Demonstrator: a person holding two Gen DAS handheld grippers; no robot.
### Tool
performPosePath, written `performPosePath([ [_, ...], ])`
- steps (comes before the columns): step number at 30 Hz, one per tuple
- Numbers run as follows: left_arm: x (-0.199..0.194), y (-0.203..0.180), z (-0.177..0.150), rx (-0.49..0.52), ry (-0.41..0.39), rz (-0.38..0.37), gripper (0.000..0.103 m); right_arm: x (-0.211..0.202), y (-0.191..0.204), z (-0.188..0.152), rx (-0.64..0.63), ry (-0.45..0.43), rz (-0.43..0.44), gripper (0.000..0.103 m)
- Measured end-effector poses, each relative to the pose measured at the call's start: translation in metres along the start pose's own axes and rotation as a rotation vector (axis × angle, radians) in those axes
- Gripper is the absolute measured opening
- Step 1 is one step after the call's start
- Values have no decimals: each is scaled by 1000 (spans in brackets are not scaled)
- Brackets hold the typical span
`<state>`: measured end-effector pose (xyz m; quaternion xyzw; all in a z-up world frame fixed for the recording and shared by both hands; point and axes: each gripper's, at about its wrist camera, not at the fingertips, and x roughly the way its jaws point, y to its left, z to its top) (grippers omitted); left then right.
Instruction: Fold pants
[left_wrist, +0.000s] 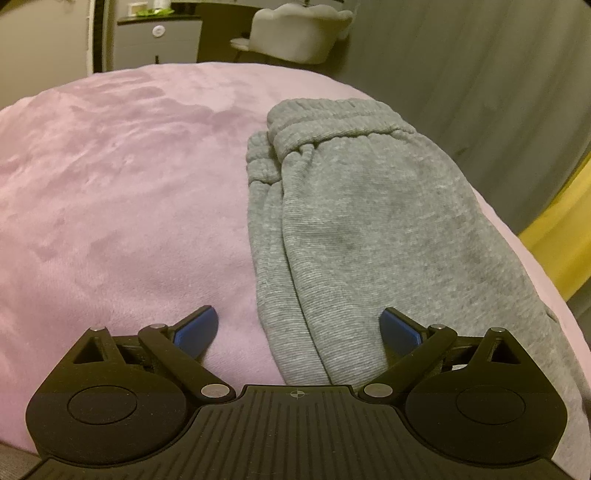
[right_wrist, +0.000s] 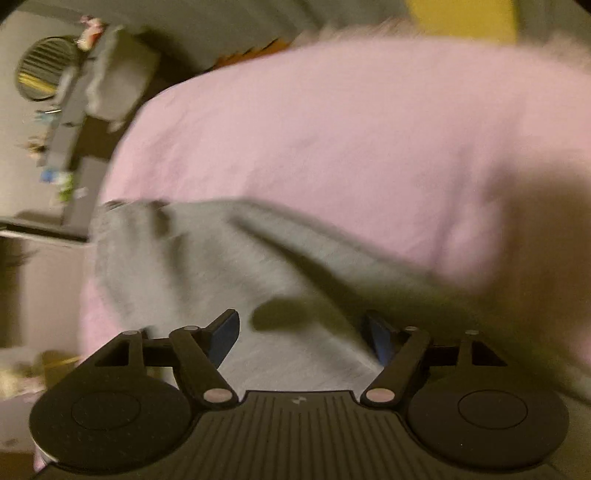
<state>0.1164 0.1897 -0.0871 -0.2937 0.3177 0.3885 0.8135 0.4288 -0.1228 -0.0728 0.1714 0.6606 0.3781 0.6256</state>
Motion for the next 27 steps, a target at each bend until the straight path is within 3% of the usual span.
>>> performPosePath([
  [3, 0, -1, 0, 1, -1, 2, 100, 7, -3, 1, 7, 13, 67, 94],
  [6, 1, -2, 0, 5, 0, 5, 100, 23, -16, 6, 107, 17, 118, 95],
  [9, 0, 0, 0, -5, -5, -1, 100, 37, -19, 15, 160, 0, 250, 97],
  [13, -2, 4, 1, -32, -27, 1, 100, 63, -9, 30, 174, -14, 339, 97],
  [16, -6, 10, 3, -78, -91, 38, 100, 60, 2, 42, 163, -113, 402, 97],
  [22, 3, 10, 6, -85, -75, 66, 100, 49, 0, 57, 237, -323, 549, 97],
  [24, 5, 11, 7, -92, -70, 61, 100, 49, 4, 59, 224, -295, 502, 97],
  [27, 5, 12, 8, -96, -67, 56, 100, 42, 15, 49, 108, -242, 263, 97],
])
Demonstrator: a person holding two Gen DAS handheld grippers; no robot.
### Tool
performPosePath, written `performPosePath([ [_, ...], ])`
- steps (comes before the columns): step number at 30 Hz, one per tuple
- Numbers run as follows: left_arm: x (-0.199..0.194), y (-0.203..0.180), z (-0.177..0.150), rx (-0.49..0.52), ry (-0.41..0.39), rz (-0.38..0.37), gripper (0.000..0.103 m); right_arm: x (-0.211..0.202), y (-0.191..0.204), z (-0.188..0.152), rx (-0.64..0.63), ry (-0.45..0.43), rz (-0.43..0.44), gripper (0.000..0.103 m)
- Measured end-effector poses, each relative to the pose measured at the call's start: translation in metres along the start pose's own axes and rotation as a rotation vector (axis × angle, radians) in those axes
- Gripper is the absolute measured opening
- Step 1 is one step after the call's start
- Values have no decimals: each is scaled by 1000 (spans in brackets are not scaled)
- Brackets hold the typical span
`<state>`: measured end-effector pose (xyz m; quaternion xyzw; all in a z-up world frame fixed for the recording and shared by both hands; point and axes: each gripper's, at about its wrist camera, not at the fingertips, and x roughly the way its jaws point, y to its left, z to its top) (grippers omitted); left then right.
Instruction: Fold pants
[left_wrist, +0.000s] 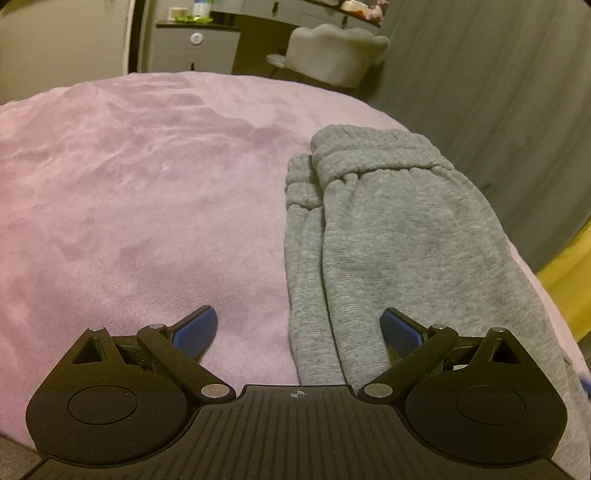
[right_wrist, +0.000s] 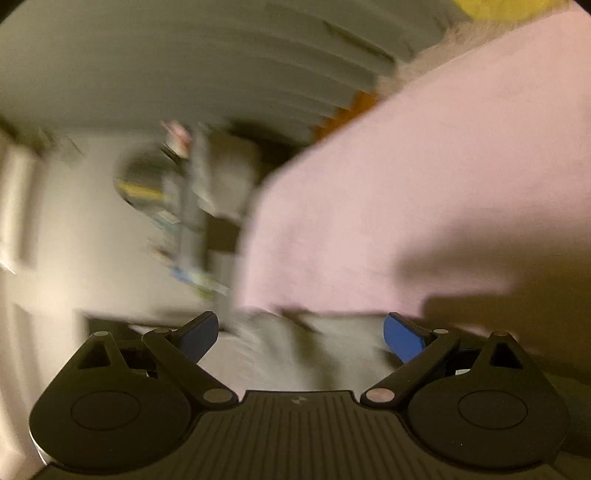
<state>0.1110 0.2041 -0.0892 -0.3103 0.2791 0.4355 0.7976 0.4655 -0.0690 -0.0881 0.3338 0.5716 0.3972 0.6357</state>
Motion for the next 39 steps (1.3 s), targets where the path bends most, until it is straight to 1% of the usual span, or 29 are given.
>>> performPosePath([
  [1, -1, 0, 0, -2, 0, -2, 100, -7, 1, -5, -38, 20, -72, 97],
  [2, -1, 1, -1, -4, 0, -3, 100, -15, 0, -10, -65, 22, -131, 95],
  [3, -1, 1, -1, -3, 1, -2, 101, -23, -2, -15, -85, 14, -158, 92],
  [5, -1, 0, -1, -2, 1, -1, 101, -43, -11, -22, -56, 0, -148, 83],
  [6, -1, 0, -1, -1, 2, 0, 101, -49, -14, -26, -55, 4, -149, 68],
  [7, -1, 0, -1, -2, 2, 0, 101, -54, -15, -29, -69, 7, -170, 58],
  [8, -1, 0, -1, -3, 1, -1, 101, -55, -16, -32, -86, 11, -212, 44],
  [9, -1, 0, -1, -4, 1, -1, 101, -52, -16, -35, -101, 25, -257, 40],
  [10, -2, 1, -1, -5, 1, -2, 101, -49, -16, -36, -107, 39, -263, 40],
  [11, -2, 1, -2, -6, 0, -2, 101, -48, -15, -37, -107, 43, -251, 41],
  [13, -2, 0, -2, -4, -1, -1, 101, -46, -12, -35, -110, 51, -199, 55],
  [14, -1, 0, -2, -4, -1, -1, 101, -45, -10, -36, -127, 59, -183, 59],
  [15, -1, 0, -2, -4, -2, 0, 101, -45, -10, -39, -150, 62, -199, 59],
  [16, -1, 0, -2, -2, -1, 1, 101, -44, -5, -37, -171, 52, -233, 59],
  [17, -1, -1, -2, -2, -2, 2, 101, -45, -3, -36, -191, 37, -243, 59],
  [18, -1, -1, -2, -1, -3, 3, 101, -48, -2, -36, -213, 26, -241, 58],
  [20, 0, -2, -3, 1, -5, 6, 102, -47, -3, -36, -232, 51, -234, 57],
  [21, 1, -2, -3, 4, -5, 7, 102, -42, -1, -38, -250, 73, -246, 53],
  [22, 1, -3, -3, 6, -4, 8, 102, -36, 2, -42, -292, 88, -276, 36],
  [23, 0, -2, -4, 6, -5, 7, 102, -34, 7, -47, -343, 81, -306, 22],
  [24, 0, -2, -4, 4, -5, 5, 102, -36, 13, -53, -387, 55, -329, 5],
  [25, 0, -1, -4, 3, -5, 5, 102, -40, 20, -58, -421, 20, -345, 5],
  [27, 0, -1, -4, 4, -5, 6, 102, -49, 39, -75, -551, -70, -379, 5],
  [29, 0, -2, -4, 5, -5, 6, 103, -55, 54, -100, -674, -131, -399, 5],
  [30, 0, -2, -4, 5, -5, 6, 103, -57, 56, -109, -708, -150, -402, 5],
  [33, 0, -2, -4, 6, -5, 6, 103, -48, 65, -150, -853, -174, -456, 5],
  [36, 0, -2, -4, 7, -5, 6, 103, -37, 66, -184, -994, -163, -505, 8],
  [37, 0, -2, -4, 7, -4, 6, 103, -35, 66, -190, -1020, -161, -515, 12],
  [39, 0, -2, -4, 9, -4, 6, 103, -31, 63, -199, -1053, -169, -545, 12],
])
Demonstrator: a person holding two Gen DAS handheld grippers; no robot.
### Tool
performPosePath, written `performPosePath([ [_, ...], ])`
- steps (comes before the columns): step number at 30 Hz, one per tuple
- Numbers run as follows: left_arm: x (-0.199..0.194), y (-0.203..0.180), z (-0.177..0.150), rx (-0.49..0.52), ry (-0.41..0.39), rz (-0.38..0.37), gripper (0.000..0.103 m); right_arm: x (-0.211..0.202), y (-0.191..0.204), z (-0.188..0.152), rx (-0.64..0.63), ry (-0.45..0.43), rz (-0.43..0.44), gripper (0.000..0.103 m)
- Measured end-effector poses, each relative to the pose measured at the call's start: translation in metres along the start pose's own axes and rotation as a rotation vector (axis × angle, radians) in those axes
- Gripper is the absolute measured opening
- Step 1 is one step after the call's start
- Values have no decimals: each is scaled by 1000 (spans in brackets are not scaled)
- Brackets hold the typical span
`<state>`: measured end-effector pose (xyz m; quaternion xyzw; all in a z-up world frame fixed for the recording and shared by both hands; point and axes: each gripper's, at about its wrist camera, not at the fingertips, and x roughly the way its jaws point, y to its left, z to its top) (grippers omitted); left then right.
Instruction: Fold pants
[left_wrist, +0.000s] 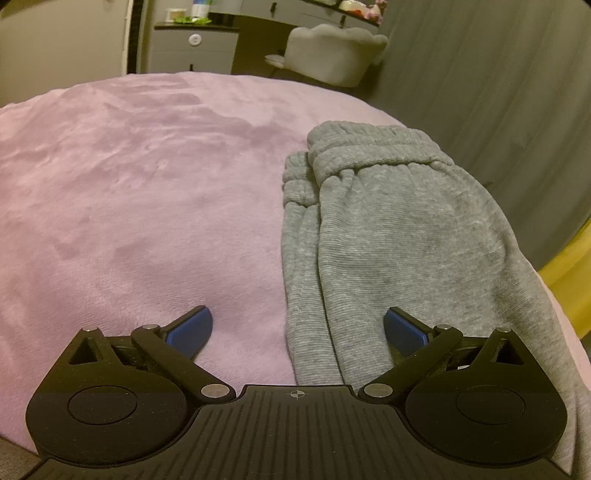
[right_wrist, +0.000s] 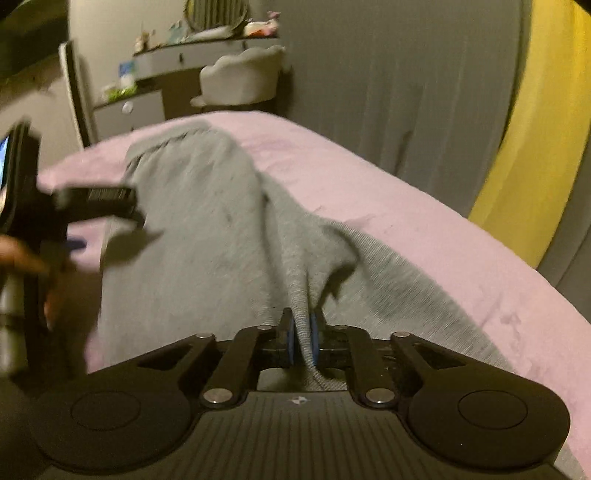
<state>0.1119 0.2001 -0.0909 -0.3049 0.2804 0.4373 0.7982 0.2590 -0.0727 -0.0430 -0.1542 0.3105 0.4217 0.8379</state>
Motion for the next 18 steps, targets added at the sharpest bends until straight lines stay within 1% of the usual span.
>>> performPosePath([
  [2, 0, 0, 0, 1, 0, 0, 103, -4, 1, -3, 8, -8, -9, 13],
  [3, 0, 0, 0, 1, 0, 0, 103, -4, -1, -4, 22, 2, -4, 17],
  [5, 1, -1, 0, 4, 0, 3, 103, -3, -5, -3, 51, 10, 17, 21],
  [6, 1, -2, 0, 5, -1, 4, 103, 0, -8, 0, 78, 16, 31, 32],
  [7, 1, -2, 0, 5, -1, 4, 103, 5, -11, 3, 120, 29, 43, 51],
  [8, 1, -2, 0, 5, -1, 4, 103, 10, -20, 6, 185, 48, 64, 63],
  [9, 1, -2, 0, 5, -1, 4, 103, 13, -28, 7, 244, 65, 84, 73],
  [12, 1, -2, 0, 5, -1, 4, 103, 25, -56, 13, 400, 155, 125, 73],
  [14, 2, -2, 0, 5, -1, 5, 103, 36, -76, 16, 520, 251, 240, 74],
  [15, 2, -2, -1, 6, -1, 6, 103, 42, -86, 16, 585, 292, 302, 78],
  [16, 2, -2, 0, 6, -2, 5, 103, 48, -97, 16, 659, 318, 371, 88],
  [17, 2, -2, 0, 6, -2, 6, 103, 57, -108, 14, 741, 325, 439, 92],
  [18, 2, -3, -1, 7, -2, 7, 103, 65, -117, 11, 823, 315, 501, 92],
])
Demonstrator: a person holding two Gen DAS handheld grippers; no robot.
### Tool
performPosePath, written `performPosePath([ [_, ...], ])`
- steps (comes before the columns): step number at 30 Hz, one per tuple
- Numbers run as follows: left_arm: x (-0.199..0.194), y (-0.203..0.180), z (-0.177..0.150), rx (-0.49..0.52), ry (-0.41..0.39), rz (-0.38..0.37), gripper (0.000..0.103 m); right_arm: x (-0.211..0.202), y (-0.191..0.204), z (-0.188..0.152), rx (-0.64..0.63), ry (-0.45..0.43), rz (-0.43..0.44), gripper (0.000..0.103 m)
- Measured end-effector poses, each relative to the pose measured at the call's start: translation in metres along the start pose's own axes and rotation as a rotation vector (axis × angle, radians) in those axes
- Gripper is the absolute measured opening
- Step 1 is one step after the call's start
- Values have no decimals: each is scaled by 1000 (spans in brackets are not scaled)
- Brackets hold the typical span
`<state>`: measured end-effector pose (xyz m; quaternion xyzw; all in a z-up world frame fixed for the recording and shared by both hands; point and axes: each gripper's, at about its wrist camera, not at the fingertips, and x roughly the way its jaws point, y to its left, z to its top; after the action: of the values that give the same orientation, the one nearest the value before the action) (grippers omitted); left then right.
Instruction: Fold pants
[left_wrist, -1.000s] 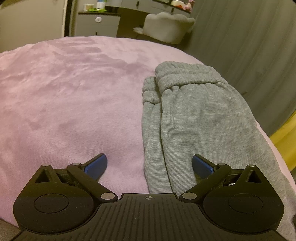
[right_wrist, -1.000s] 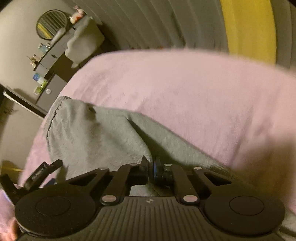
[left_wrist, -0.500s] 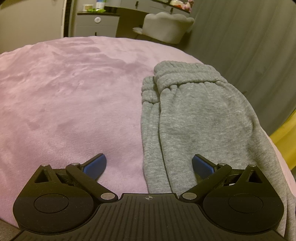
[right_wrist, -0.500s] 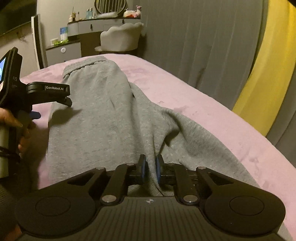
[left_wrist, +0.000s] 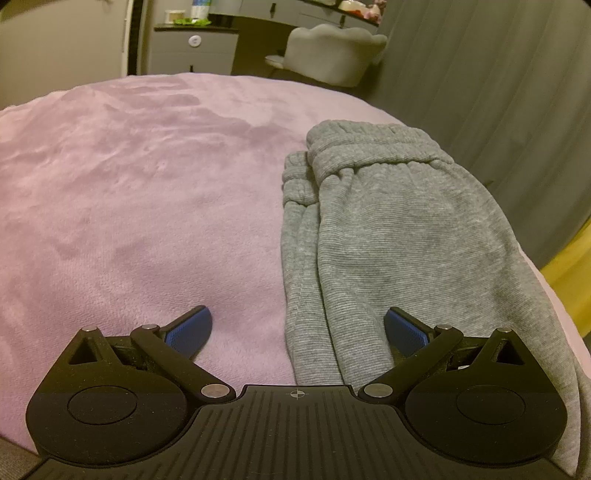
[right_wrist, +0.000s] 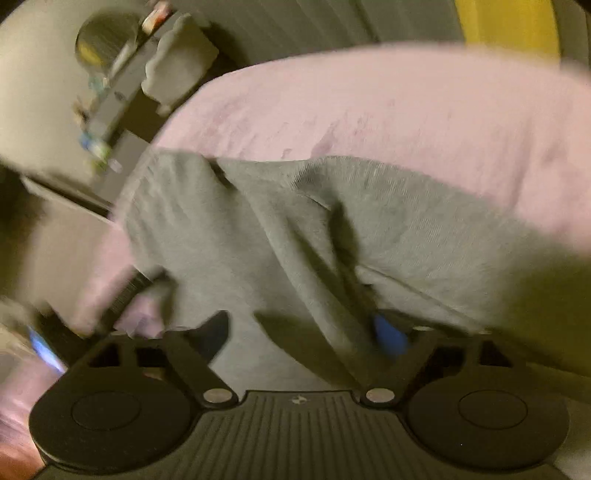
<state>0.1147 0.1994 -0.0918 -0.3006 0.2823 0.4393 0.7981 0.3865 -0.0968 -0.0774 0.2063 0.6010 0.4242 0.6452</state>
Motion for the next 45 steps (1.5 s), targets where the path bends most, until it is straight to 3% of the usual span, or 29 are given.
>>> performPosePath([
  [2, 0, 0, 0, -1, 0, -1, 103, 13, -21, 11, 146, 4, 130, 94],
  [4, 0, 0, 0, -1, 0, -1, 103, 24, -30, 18, 228, -7, 200, 99],
  [10, 0, 0, 0, 1, -1, 1, 103, 50, -54, 29, 472, -125, 438, 99],
  [13, 0, 0, 0, 1, -2, 0, 103, 55, -64, 34, 583, -160, 487, 99],
  [16, 0, 0, 0, 1, -1, -1, 103, 33, -70, 35, 587, -346, 551, 99],
  [18, 0, 0, -1, 0, -1, -1, 103, 8, -72, 40, 544, -467, 521, 98],
  [19, 0, -1, -1, 1, -1, 0, 103, -6, -72, 39, 502, -548, 499, 87],
  [21, 1, -1, 0, 0, 0, -1, 103, -37, -69, 35, 436, -692, 370, 87],
  [22, 1, -1, 0, 0, 0, -2, 103, -45, -70, 33, 452, -697, 353, 87],
  [25, 1, -1, -1, 1, -1, -1, 103, -53, -66, 21, 444, -612, 456, 91],
  [28, 1, -2, -1, 3, -2, 1, 103, -27, -35, 2, 323, -349, 476, 92],
  [30, 1, -1, -1, 2, -2, -2, 103, -2, -21, -9, 276, -213, 403, 92],
  [31, 1, -1, 0, 1, -3, -4, 103, 8, -15, -12, 236, -173, 298, 89],
  [32, 0, 0, 0, 1, -3, -5, 103, 15, -11, -11, 194, -188, 179, 85],
  [33, 0, 0, -1, 2, -4, -6, 103, 16, -11, -8, 164, -224, 93, 70],
  [34, 1, 0, -1, 3, -5, -5, 103, 14, -12, -2, 122, -279, -6, 42],
  [36, 1, -1, -1, 11, -8, -3, 103, 5, -10, 4, 97, -393, -183, 10],
  [39, 1, -2, -1, 15, -10, -5, 103, -16, 15, -19, 52, -517, -354, 23],
  [42, -2, -4, -1, 28, -28, -17, 103, -33, 31, -73, 6, -513, -287, 34],
  [45, -26, -9, -4, 79, -128, -139, 103, -44, 21, -117, 30, -477, -268, 38],
])
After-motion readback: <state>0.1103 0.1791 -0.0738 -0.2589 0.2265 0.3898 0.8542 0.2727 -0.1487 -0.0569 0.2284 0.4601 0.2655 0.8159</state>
